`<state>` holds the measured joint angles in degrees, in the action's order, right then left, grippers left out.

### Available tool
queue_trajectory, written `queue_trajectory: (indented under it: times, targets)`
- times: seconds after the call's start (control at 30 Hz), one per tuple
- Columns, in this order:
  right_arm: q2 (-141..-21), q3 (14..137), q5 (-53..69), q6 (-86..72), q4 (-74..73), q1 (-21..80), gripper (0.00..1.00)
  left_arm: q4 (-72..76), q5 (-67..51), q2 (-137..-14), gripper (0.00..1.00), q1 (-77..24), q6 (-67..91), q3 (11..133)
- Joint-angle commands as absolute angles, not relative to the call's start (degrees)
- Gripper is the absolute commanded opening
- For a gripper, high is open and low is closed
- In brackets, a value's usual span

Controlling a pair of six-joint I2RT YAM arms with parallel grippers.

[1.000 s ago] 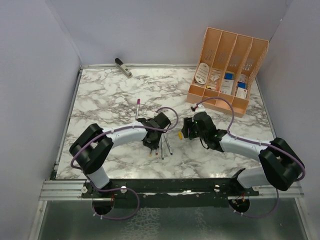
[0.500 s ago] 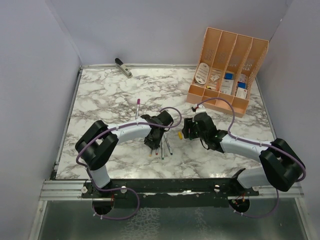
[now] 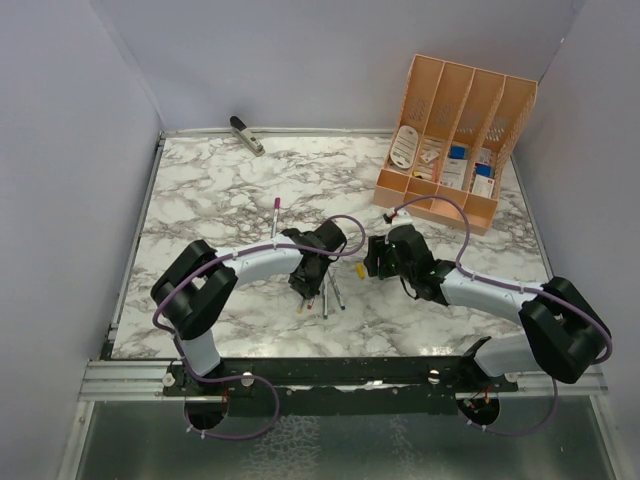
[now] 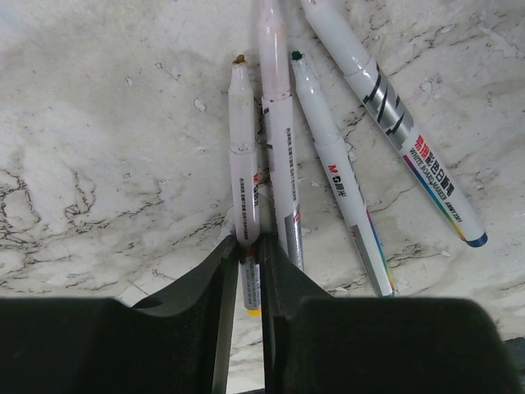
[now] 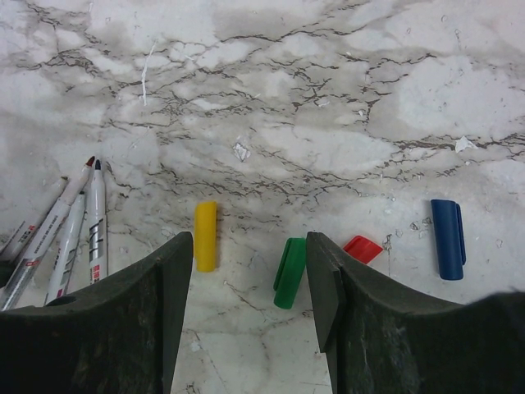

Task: Insert the pens into the pen caps

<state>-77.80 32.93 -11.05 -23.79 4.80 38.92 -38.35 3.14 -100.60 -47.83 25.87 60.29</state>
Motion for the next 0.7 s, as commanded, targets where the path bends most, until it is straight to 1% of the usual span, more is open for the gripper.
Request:
queue_trajectory:
  times: [0.0, 0.07, 0.1, 0.43, 0.67]
  targets:
    - [-76.4, 32.8, -12.0, -24.6, 6.6, 38.8, 0.57, -40.7, -2.5, -109.1, 0.14, -48.7, 24.5, 55.2]
    - [-76.3, 32.8, -12.2, -24.5, 6.4, 38.8, 0.57, -40.5, -2.7, -109.4, 0.03, -48.6, 24.3, 55.4]
    - [-76.2, 32.8, -12.3, -24.5, 6.3, 38.8, 0.57, -40.3, -2.7, -109.6, 0.0, -48.6, 24.2, 55.5]
    - [-79.5, 33.5, -8.8, -22.5, 6.0, 38.8, 0.55, -40.3, 1.1, -107.0, 0.0, -47.5, 24.2, 55.8]
    - [-82.1, 34.2, -4.9, -21.5, 6.8, 38.8, 0.49, -42.1, 8.4, -100.4, 0.0, -45.9, 24.3, 58.3]
